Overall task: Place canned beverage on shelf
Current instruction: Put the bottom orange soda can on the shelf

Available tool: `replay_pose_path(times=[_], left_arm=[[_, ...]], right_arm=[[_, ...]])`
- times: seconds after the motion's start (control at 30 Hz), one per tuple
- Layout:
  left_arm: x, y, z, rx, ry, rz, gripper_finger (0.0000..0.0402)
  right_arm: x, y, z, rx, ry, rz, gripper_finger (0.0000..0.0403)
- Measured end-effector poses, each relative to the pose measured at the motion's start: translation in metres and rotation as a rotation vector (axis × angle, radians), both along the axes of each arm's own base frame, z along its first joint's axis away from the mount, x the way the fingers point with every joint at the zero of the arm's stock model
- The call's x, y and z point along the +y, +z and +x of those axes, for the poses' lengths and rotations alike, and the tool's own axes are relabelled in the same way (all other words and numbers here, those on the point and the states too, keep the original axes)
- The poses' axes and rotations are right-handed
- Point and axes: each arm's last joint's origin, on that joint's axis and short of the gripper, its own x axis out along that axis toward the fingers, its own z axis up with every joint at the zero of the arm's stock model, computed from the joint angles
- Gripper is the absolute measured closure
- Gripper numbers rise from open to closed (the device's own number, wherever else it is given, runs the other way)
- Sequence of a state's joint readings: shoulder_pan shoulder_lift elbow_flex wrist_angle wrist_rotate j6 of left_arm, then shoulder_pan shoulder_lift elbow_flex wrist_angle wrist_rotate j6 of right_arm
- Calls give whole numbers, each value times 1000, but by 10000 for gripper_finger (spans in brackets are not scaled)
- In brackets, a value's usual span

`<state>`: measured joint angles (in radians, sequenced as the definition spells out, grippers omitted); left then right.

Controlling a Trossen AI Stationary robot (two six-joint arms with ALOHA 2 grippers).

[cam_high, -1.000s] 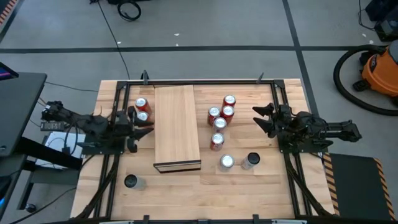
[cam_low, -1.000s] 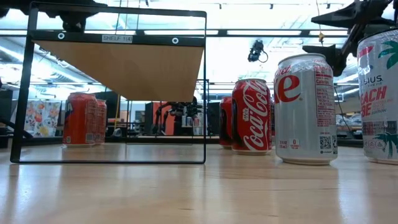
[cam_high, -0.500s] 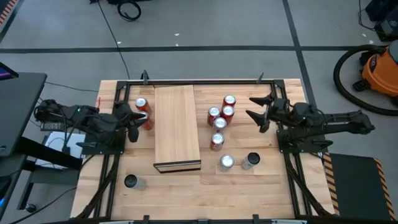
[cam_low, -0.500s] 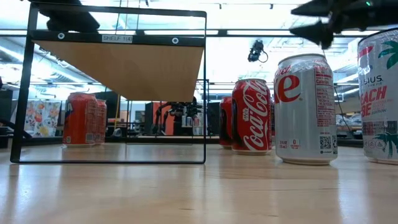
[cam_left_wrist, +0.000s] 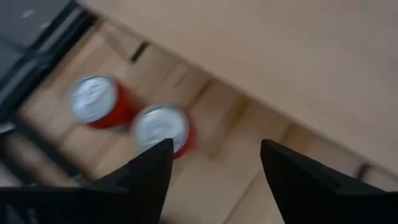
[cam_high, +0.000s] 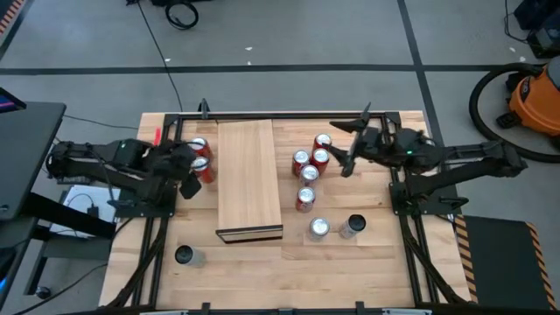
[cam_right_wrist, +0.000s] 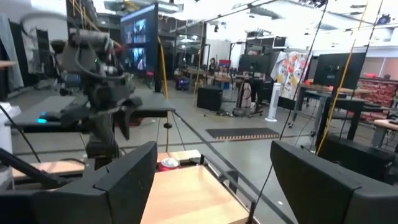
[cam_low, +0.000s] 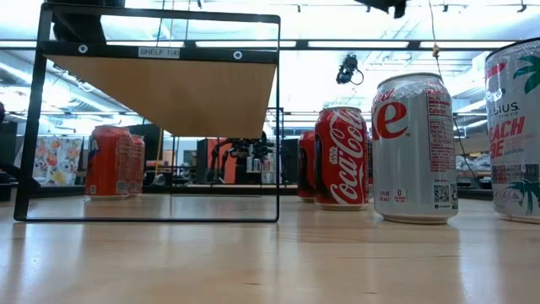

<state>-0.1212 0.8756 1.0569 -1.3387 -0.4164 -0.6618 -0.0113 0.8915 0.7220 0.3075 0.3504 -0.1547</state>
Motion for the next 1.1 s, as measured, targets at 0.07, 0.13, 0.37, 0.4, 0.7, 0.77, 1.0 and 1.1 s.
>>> replay_pose_path(times=[0.07, 0.13, 0.37, 0.4, 0.7, 0.77, 1.0, 1.1], left_arm=[[2, 1, 5, 73, 24, 8, 146], [4, 0, 11, 135, 43, 11, 145], [10, -14, 28, 337, 76, 8, 123], [11, -15, 29, 343, 72, 9, 117], [29, -14, 29, 287, 218, -32, 87], [33, -13, 28, 261, 227, -62, 87], [43, -29, 16, 157, 223, -94, 88], [47, -39, 10, 174, 243, -103, 88]], right_arm=[[0, -2, 8, -4, -3, -18, 79], [0, -1, 13, -41, -4, -27, 79], [0, -8, 21, -1, -3, -25, 79], [0, -8, 20, 6, -3, -25, 79], [0, -9, 20, 21, 6, -20, 80], [1, -10, 20, 23, 13, -20, 80], [3, -11, 20, 26, 43, -1, 80], [3, -11, 20, 27, 44, 2, 80]])
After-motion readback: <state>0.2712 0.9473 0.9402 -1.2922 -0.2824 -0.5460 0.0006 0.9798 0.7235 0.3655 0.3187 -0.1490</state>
